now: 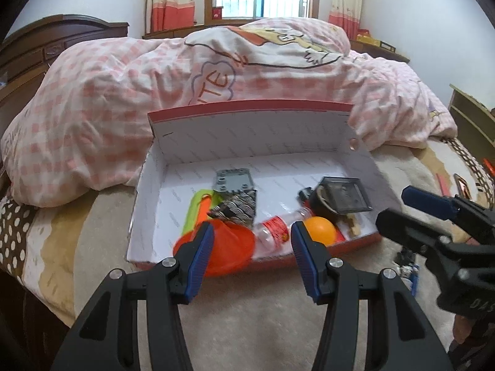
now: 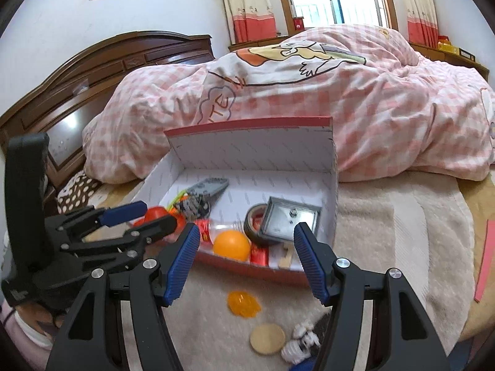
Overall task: Organize objects
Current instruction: 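Lower the plate and case into the box and open both grippers, then withdraw both open grippers from the box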
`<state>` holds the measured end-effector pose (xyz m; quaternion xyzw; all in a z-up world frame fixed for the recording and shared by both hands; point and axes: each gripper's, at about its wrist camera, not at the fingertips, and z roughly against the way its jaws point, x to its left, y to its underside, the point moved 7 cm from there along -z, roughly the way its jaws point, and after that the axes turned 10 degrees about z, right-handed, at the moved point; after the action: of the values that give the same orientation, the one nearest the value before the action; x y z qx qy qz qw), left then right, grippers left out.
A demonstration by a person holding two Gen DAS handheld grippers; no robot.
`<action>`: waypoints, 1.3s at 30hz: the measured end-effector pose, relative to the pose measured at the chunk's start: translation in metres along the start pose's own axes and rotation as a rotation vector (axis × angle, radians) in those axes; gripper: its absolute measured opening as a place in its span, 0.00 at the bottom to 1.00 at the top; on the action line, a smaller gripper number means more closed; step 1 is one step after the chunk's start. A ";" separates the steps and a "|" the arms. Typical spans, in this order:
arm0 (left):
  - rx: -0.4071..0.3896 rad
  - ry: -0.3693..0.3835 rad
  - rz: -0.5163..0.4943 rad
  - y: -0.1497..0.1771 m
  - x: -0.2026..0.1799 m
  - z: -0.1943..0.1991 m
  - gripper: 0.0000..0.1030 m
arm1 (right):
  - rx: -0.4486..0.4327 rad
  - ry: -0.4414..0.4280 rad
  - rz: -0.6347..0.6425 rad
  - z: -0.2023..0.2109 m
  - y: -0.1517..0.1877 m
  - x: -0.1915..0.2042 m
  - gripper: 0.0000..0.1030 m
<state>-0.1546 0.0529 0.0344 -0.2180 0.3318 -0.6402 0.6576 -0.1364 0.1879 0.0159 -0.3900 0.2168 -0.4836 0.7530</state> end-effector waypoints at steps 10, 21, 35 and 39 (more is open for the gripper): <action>0.014 0.075 -0.047 0.029 -0.029 0.022 0.50 | 0.025 0.060 0.052 0.031 0.040 -0.001 0.63; 0.106 0.116 -0.102 0.067 -0.061 0.009 0.50 | 0.105 0.115 0.076 0.038 0.089 -0.022 0.63; 0.178 0.112 -0.083 0.079 -0.081 -0.029 0.50 | 0.219 0.065 0.214 0.019 0.109 -0.019 0.63; 0.167 0.105 -0.071 0.076 -0.082 -0.035 0.50 | 0.243 0.077 0.241 0.014 0.112 -0.020 0.63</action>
<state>-0.1231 0.1449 -0.0309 -0.1401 0.3034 -0.6991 0.6322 -0.0725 0.2369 -0.0660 -0.2483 0.2305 -0.4270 0.8384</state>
